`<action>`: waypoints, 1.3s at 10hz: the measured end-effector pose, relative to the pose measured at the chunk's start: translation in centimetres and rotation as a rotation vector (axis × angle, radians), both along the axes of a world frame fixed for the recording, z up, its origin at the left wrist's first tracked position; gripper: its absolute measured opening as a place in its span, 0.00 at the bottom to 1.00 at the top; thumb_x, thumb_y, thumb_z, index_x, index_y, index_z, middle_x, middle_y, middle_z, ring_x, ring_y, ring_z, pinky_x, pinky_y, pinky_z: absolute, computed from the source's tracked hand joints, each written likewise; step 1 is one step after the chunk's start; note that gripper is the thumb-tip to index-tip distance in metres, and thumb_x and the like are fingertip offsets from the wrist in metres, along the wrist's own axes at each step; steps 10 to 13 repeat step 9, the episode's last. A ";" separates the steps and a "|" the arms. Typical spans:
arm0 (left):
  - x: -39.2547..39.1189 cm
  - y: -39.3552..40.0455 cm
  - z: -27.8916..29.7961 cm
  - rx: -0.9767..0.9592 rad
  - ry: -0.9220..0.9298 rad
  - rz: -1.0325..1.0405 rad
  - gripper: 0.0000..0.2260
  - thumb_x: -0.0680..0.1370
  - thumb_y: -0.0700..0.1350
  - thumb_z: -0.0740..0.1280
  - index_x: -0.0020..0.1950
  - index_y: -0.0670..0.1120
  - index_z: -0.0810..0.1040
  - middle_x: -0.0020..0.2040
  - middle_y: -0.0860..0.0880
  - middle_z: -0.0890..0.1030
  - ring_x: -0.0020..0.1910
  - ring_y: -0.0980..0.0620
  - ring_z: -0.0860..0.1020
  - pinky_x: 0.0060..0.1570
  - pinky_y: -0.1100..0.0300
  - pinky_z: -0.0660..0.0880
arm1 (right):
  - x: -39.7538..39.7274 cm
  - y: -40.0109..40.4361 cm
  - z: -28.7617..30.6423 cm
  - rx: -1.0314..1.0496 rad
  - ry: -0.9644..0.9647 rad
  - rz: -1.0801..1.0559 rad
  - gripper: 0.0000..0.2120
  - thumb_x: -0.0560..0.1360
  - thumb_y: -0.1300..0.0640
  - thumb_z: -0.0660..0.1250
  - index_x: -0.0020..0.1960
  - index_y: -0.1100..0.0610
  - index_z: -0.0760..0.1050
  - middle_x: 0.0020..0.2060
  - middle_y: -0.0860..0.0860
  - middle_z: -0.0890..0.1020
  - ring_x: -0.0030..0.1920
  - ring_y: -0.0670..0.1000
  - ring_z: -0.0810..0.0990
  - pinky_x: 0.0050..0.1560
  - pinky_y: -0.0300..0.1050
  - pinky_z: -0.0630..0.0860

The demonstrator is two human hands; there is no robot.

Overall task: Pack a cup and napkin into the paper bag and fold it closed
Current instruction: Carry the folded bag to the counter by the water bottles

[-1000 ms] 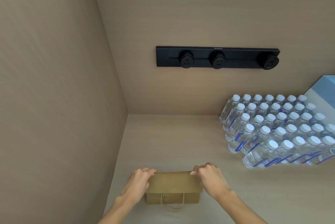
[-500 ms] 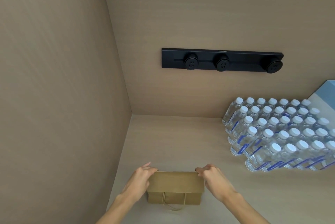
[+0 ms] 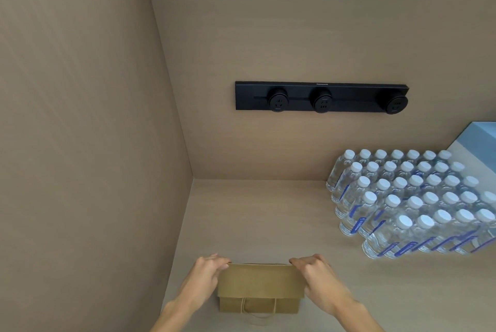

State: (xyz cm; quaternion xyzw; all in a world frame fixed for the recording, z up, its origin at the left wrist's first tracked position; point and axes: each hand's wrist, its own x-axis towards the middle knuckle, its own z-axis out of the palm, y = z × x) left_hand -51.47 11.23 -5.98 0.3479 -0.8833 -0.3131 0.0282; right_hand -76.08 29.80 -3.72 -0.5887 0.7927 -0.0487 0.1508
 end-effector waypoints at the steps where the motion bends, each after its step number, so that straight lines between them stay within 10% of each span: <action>1: -0.1 0.3 0.2 -0.087 0.033 -0.028 0.20 0.83 0.52 0.53 0.55 0.47 0.83 0.55 0.49 0.85 0.64 0.49 0.78 0.68 0.72 0.59 | 1.1 -0.5 0.6 0.014 0.040 0.036 0.35 0.64 0.68 0.55 0.70 0.53 0.69 0.62 0.51 0.79 0.65 0.54 0.74 0.71 0.44 0.59; 4: -0.3 0.8 -0.7 -0.368 -0.063 0.022 0.28 0.81 0.61 0.42 0.38 0.55 0.78 0.39 0.60 0.83 0.39 0.58 0.83 0.35 0.67 0.76 | 3.7 -0.5 -0.6 -0.146 0.115 -0.011 0.16 0.65 0.58 0.67 0.50 0.43 0.76 0.39 0.39 0.83 0.43 0.43 0.83 0.51 0.43 0.72; 5: -0.9 1.4 0.3 -0.396 -0.078 0.034 0.28 0.82 0.60 0.42 0.37 0.55 0.78 0.35 0.60 0.81 0.32 0.58 0.79 0.30 0.65 0.72 | 4.3 -0.6 -1.1 -0.147 0.098 -0.057 0.20 0.82 0.47 0.47 0.58 0.43 0.78 0.50 0.41 0.83 0.50 0.45 0.82 0.52 0.46 0.65; 7: -2.1 1.9 1.7 -0.354 -0.005 0.041 0.21 0.81 0.61 0.48 0.55 0.56 0.79 0.57 0.59 0.81 0.55 0.59 0.79 0.48 0.62 0.76 | 4.5 -1.8 -0.4 -0.081 0.101 -0.159 0.27 0.80 0.38 0.52 0.78 0.40 0.55 0.78 0.45 0.61 0.75 0.49 0.61 0.67 0.52 0.58; 8: -2.7 2.0 1.7 -0.309 -0.003 0.075 0.24 0.81 0.63 0.45 0.73 0.59 0.65 0.78 0.59 0.60 0.75 0.58 0.62 0.68 0.58 0.63 | 4.5 -2.3 -0.7 -0.162 0.155 -0.160 0.29 0.81 0.38 0.50 0.79 0.42 0.50 0.80 0.46 0.54 0.79 0.52 0.53 0.72 0.56 0.53; 9: -3.1 2.0 2.2 -0.389 0.047 0.076 0.24 0.81 0.63 0.44 0.78 0.63 0.49 0.79 0.60 0.40 0.79 0.58 0.44 0.74 0.58 0.47 | 4.4 -2.9 -0.1 -0.234 0.178 -0.145 0.29 0.81 0.39 0.49 0.80 0.45 0.50 0.80 0.48 0.53 0.79 0.54 0.53 0.72 0.59 0.54; 13: -3.1 2.0 2.2 -0.389 0.047 0.076 0.24 0.81 0.63 0.44 0.78 0.63 0.49 0.79 0.60 0.40 0.79 0.58 0.44 0.74 0.58 0.47 | 4.4 -2.9 -0.1 -0.234 0.178 -0.145 0.29 0.81 0.39 0.49 0.80 0.45 0.50 0.80 0.48 0.53 0.79 0.54 0.53 0.72 0.59 0.54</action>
